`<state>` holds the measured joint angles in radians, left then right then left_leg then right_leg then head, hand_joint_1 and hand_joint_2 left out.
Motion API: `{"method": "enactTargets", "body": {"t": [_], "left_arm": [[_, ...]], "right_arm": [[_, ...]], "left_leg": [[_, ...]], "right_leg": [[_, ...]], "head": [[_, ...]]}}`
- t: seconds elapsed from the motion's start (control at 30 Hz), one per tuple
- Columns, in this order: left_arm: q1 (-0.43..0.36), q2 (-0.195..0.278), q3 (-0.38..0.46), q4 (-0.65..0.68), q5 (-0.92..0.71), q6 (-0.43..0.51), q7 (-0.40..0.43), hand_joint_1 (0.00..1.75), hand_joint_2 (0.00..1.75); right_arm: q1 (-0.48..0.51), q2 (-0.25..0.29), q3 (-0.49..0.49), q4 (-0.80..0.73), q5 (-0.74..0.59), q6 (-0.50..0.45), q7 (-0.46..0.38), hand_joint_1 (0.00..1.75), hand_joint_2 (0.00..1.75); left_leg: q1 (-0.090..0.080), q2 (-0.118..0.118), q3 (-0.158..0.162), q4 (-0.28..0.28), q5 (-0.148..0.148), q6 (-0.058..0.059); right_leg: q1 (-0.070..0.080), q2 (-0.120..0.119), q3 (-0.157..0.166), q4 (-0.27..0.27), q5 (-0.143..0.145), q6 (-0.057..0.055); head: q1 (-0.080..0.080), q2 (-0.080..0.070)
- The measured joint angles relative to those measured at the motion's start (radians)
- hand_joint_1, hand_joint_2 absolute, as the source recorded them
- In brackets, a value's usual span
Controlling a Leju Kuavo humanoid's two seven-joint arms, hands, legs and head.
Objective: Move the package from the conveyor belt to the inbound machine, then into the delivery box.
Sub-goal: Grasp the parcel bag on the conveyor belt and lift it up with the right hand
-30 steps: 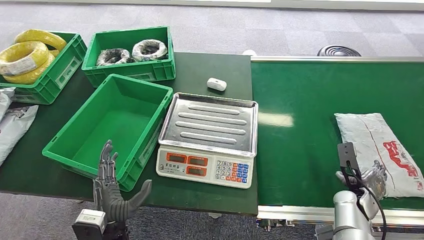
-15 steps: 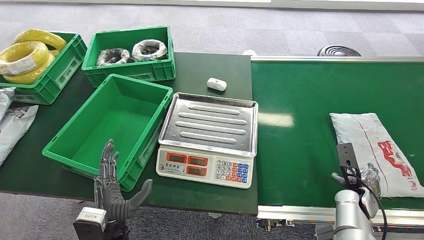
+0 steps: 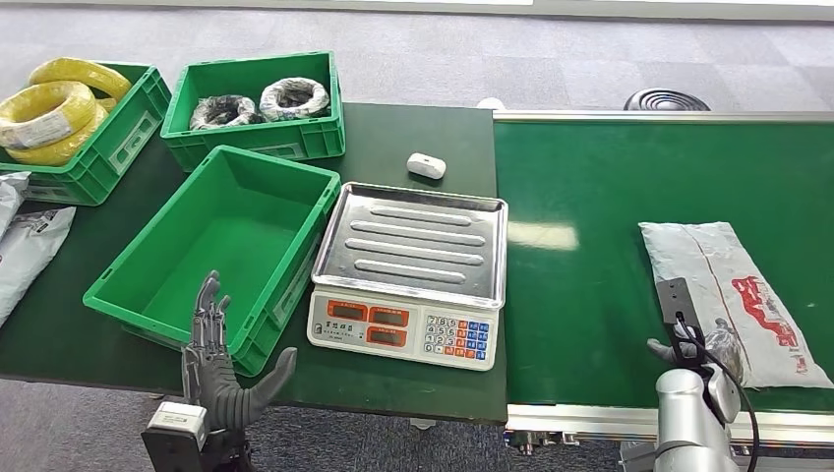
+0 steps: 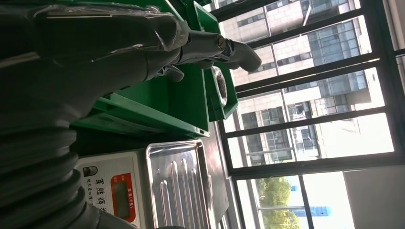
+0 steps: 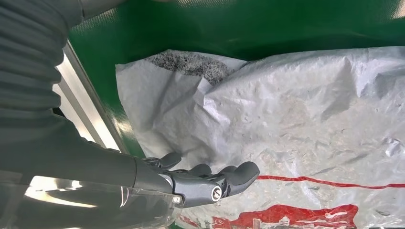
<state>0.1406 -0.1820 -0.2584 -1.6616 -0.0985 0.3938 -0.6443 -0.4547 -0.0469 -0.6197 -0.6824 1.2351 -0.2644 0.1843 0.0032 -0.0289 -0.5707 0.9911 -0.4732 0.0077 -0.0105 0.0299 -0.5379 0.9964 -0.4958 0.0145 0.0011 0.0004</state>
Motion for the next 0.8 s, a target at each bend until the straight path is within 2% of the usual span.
{"method": "enactTargets", "body": {"t": [0.47,0.53,0.7,0.8], "left_arm": [[0.004,0.001,0.001,0.000,0.000,0.016,0.000,0.00,1.75],[0.003,0.002,0.001,0.000,0.002,0.023,0.000,0.00,1.75],[-0.003,0.002,0.002,0.002,0.003,0.036,0.001,0.00,1.75],[-0.004,0.002,0.002,0.005,0.002,0.036,0.001,0.00,1.75]], "right_arm": [[0.000,0.001,0.023,0.000,0.005,0.013,0.020,0.00,1.75],[0.003,0.005,0.029,-0.004,-0.004,0.038,0.014,0.00,1.75],[0.039,0.035,0.086,-0.057,-0.013,0.175,0.013,0.00,1.75],[0.061,0.048,0.118,-0.079,-0.019,0.189,0.025,0.00,1.75]], "left_leg": [[0.000,0.000,0.000,0.000,0.000,0.000],[0.000,0.000,0.000,0.000,0.000,0.000],[0.000,0.000,0.000,0.000,0.000,0.000],[0.000,0.000,0.000,0.000,0.000,0.000]], "right_leg": [[0.000,0.000,0.000,0.000,0.000,0.000],[0.000,0.000,0.000,0.000,0.000,0.000],[0.000,0.000,0.000,0.000,0.000,0.000],[0.001,0.000,0.000,0.000,0.000,0.000]], "head": [[0.000,0.000],[0.000,0.000],[0.000,0.000],[0.000,0.000]]}}
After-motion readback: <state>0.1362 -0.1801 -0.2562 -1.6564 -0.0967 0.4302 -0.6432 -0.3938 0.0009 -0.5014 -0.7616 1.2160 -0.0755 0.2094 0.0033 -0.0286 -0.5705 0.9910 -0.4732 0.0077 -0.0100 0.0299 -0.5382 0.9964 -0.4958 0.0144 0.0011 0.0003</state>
